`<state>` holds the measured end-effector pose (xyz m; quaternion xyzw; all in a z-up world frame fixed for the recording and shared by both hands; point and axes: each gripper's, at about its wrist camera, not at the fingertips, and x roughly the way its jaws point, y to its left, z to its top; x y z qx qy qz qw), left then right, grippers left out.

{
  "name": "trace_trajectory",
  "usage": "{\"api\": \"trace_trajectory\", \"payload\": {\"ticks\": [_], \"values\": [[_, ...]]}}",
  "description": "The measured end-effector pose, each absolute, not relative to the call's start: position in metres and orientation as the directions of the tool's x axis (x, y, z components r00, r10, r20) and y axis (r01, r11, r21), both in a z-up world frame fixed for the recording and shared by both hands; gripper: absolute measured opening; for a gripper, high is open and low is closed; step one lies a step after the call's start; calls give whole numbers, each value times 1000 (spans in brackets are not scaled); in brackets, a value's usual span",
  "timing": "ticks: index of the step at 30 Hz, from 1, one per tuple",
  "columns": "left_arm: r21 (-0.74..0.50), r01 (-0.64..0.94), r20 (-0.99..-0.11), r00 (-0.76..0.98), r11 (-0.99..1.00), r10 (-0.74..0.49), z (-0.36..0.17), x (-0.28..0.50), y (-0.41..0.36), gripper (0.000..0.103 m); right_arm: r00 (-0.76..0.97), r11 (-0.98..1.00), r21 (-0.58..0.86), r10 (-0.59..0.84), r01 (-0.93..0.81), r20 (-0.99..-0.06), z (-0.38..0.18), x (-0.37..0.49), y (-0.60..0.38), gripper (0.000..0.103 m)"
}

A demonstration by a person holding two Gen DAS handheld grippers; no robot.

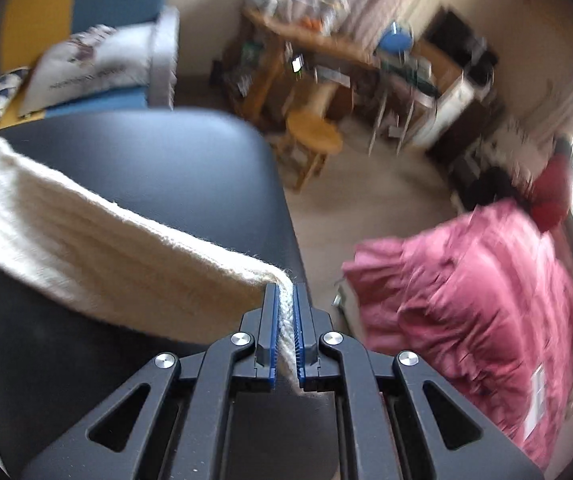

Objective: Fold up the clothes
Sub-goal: 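Lift and pull the sleeve outward with the right tool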

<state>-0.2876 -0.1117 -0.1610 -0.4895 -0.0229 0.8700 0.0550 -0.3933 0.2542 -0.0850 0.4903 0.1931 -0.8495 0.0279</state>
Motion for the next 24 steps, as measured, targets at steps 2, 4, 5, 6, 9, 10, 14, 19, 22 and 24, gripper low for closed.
{"api": "trace_trajectory", "payload": {"ticks": [2,4,5,6,9,10,14,19,22,24], "values": [[-99,-72,-850,-513,-993,122,-161,-288,-112,22,-474,-937,-270,139,221,-870,-102,-409,258,6],[-95,-73,-851,-512,-993,119,-161,-288,-111,22,-443,-949,-247,139,196,-886,-117,-422,262,7],[-92,-74,-851,-512,-993,117,-161,-288,-111,22,-423,-957,-226,132,181,-896,-124,-426,264,7],[-88,-76,-852,-511,-993,115,-161,-288,-110,22,-415,-966,-203,121,158,-902,-128,-429,269,7],[-90,-76,-854,-507,-993,116,-161,-288,-110,22,-406,-988,-128,85,80,-910,-135,-436,287,12],[-89,-77,-854,-508,-993,116,-161,-288,-110,22,-417,-992,-117,84,55,-905,-133,-435,294,12],[-84,-79,-852,-512,-993,113,-162,-287,-110,22,-479,-998,-57,40,21,-877,-111,-424,315,12],[-81,-68,-852,-514,-994,104,-161,-285,-109,22,-468,-978,41,-135,206,-873,-110,-398,284,12],[-66,-71,-851,-517,-995,93,-161,-283,-107,22,-398,-974,0,-93,227,-913,-140,-396,268,12],[-56,-76,-849,-521,-996,88,-161,-282,-106,22,-374,-978,-5,-75,210,-924,-157,-395,269,12]]}}
